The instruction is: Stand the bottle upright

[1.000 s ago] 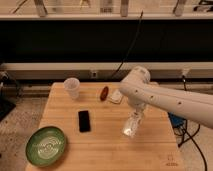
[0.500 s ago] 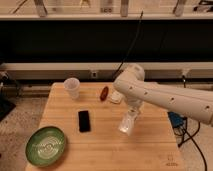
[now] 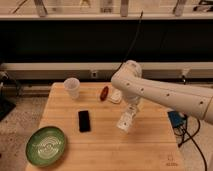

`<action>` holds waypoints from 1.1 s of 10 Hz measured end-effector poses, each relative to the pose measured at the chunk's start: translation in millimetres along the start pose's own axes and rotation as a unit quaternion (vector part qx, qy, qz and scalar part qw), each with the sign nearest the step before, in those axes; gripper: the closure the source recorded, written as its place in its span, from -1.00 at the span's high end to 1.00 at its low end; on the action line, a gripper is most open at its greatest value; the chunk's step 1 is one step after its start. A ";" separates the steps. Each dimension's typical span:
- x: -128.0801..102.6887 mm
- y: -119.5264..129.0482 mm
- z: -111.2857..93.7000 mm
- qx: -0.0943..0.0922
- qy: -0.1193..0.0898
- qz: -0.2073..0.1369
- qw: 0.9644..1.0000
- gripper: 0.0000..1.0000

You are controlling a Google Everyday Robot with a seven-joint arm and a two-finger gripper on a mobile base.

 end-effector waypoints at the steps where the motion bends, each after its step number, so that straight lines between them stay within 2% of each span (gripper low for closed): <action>1: 5.9 3.2 0.3 -0.004 -0.002 0.008 1.000 -1.00; 5: 20.9 6.4 -0.7 -0.009 -0.011 0.030 0.999 -1.00; 11: 29.9 4.1 0.5 -0.012 -0.038 0.050 0.998 -1.00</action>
